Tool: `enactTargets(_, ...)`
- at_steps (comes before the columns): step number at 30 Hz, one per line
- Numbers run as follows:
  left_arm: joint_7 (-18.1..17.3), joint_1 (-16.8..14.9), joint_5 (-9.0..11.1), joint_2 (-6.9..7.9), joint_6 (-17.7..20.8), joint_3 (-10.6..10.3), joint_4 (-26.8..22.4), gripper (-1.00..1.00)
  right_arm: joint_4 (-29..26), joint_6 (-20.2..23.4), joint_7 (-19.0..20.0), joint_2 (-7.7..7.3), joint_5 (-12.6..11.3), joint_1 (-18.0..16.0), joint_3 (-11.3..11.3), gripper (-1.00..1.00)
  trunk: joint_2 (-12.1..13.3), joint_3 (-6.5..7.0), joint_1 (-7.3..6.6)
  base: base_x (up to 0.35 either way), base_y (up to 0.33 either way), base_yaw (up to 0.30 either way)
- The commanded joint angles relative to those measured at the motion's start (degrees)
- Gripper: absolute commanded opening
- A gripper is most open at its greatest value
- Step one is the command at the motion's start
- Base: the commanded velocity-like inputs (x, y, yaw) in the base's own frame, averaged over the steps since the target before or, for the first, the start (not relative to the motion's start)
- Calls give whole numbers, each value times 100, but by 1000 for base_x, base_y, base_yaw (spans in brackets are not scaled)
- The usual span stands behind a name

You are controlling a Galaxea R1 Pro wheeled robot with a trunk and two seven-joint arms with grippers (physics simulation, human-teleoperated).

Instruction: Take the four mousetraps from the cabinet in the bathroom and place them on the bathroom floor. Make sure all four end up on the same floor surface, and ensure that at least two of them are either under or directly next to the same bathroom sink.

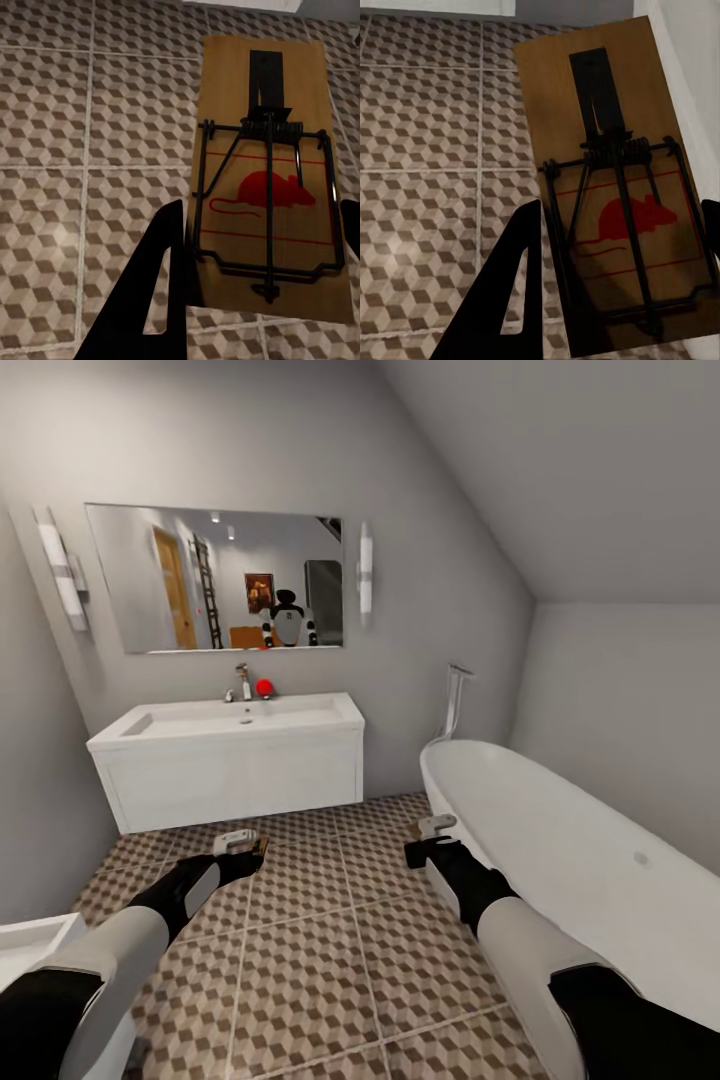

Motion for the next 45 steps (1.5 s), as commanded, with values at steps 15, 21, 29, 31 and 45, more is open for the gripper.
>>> enactTargets(15, 7, -3, 38, 6, 16, -43, 53, -100, -10, 43, -31, -75, 16, -5, 33, -100, -3, -7, 3, 322, 0, 3)
enactTargets(21, 7, -3, 41, 6, 15, -43, 63, -100, -10, 43, -31, -141, 12, -2, 33, -100, -3, -7, 3, 322, 0, 175)
enactTargets(29, 7, -3, 36, 6, 9, -43, 65, -100, -10, 43, -31, -154, 12, -3, 33, -100, -3, -7, 3, 307, 0, 228)
enactTargets(31, 9, -3, 34, 6, 8, -43, 63, -100, -10, 43, -31, -155, 12, -3, 33, -100, -3, -7, 3, 213, 0, 64)
enactTargets(45, 16, -3, 32, 6, 15, -42, 62, -100, -10, 46, -50, -154, 12, -3, 33, -100, -3, -7, 3, 34, 0, 18)
